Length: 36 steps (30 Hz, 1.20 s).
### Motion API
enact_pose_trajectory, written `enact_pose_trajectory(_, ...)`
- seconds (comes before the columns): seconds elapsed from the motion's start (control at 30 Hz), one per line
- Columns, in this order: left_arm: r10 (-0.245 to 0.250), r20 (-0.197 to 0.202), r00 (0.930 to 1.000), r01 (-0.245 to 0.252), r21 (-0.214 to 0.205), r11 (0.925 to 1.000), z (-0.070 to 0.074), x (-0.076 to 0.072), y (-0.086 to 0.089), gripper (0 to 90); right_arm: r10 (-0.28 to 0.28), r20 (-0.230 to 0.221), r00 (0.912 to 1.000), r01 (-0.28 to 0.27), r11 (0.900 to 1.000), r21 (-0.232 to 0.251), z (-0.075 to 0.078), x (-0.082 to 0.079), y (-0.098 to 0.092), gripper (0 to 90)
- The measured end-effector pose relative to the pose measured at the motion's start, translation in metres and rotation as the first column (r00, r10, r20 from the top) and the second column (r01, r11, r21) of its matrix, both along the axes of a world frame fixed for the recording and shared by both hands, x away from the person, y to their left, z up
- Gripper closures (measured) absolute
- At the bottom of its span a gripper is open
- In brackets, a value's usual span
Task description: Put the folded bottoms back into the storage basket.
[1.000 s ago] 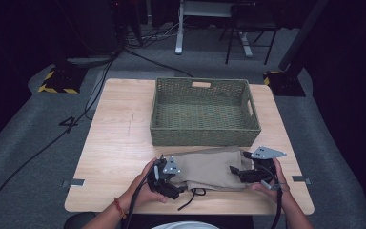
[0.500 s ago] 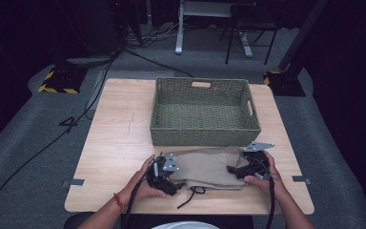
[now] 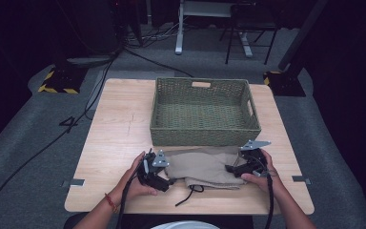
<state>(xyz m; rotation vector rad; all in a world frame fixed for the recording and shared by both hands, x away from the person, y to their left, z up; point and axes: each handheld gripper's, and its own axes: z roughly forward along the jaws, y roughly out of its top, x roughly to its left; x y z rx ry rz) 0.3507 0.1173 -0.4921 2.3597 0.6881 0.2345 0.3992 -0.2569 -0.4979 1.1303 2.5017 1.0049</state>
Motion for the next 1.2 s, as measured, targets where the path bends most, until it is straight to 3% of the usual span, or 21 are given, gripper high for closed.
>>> enact_pose_trajectory(0.03,0.011,-0.004,0.9999,-0.011,0.023,0.9997,-0.004,0.002,-0.001,15.5,-0.004,-0.002,1.0000,0.004,1.0000,-0.003,0.000,0.000,0.001,0.3)
enact_pose_trajectory(0.07,0.008,-0.018,0.9998,-0.008,0.006,1.0000,-0.006,0.004,-0.001,13.0,0.000,-0.009,1.0000,0.000,1.0000,-0.009,0.001,0.002,0.001,0.3)
enact_pose_trajectory(0.23,0.004,-0.022,0.9997,-0.004,0.006,1.0000,-0.010,0.014,-0.007,0.0,0.004,-0.021,0.9998,-0.005,0.9998,-0.021,0.002,0.005,0.005,0.2)
enact_pose_trajectory(0.5,-0.027,-0.009,0.9996,0.027,-0.005,0.9996,-0.011,0.015,-0.015,0.0,0.036,0.011,0.9993,-0.036,0.9993,0.004,0.000,0.007,0.007,0.6)
enact_pose_trajectory(0.6,-0.038,-0.004,0.9993,0.038,-0.009,0.9992,-0.011,0.016,-0.014,0.4,0.030,0.006,0.9995,-0.030,0.9995,0.002,0.000,0.006,0.007,0.6)
enact_pose_trajectory(0.67,-0.041,-0.003,0.9992,0.040,-0.010,0.9991,-0.011,0.016,-0.014,0.4,0.020,-0.026,0.9995,-0.020,0.9996,-0.021,0.004,0.006,0.008,0.7)
enact_pose_trajectory(0.77,-0.040,-0.002,0.9992,0.040,-0.011,0.9991,-0.012,0.015,-0.013,0.4,0.018,-0.015,0.9997,-0.018,0.9995,-0.026,0.007,0.005,0.008,2.4)
enact_pose_trajectory(0.8,-0.037,0.002,0.9993,0.037,-0.018,0.9992,-0.012,0.015,-0.013,0.4,0.036,0.038,0.9986,-0.034,0.9989,-0.031,0.014,-0.003,0.005,18.1)
enact_pose_trajectory(0.83,-0.034,0.002,0.9994,0.034,-0.020,0.9992,-0.012,0.014,-0.012,0.4,0.043,0.053,0.9977,-0.041,0.9986,-0.033,0.017,-0.005,0.004,21.4)
enact_pose_trajectory(0.9,-0.036,0.003,0.9993,0.036,-0.021,0.9991,-0.012,0.015,-0.012,0.4,0.029,0.089,0.9956,-0.024,0.9984,-0.050,0.022,-0.011,-0.002,12.6)
enact_pose_trajectory(0.93,-0.036,0.003,0.9993,0.036,-0.021,0.9991,-0.012,0.015,-0.012,0.4,0.015,0.096,0.9952,-0.010,0.9986,-0.052,0.023,-0.012,-0.005,13.3)
enact_pose_trajectory(1.03,-0.042,0.006,0.9991,0.042,-0.026,0.9988,-0.013,0.014,-0.013,0.4,-0.012,0.054,0.9985,0.012,0.9999,-0.006,0.017,-0.009,-0.016,14.1)
enact_pose_trajectory(1.13,-0.046,0.006,0.9989,0.046,-0.027,0.9986,-0.013,0.014,-0.013,0.4,-0.065,0.047,0.9968,0.066,0.9977,-0.018,0.009,-0.004,-0.021,0.3)
enact_pose_trajectory(1.2,-0.050,0.007,0.9987,0.050,-0.028,0.9984,-0.013,0.013,-0.013,0.4,-0.071,0.029,0.9971,0.071,0.9975,-0.006,0.005,-0.001,-0.023,0.4)
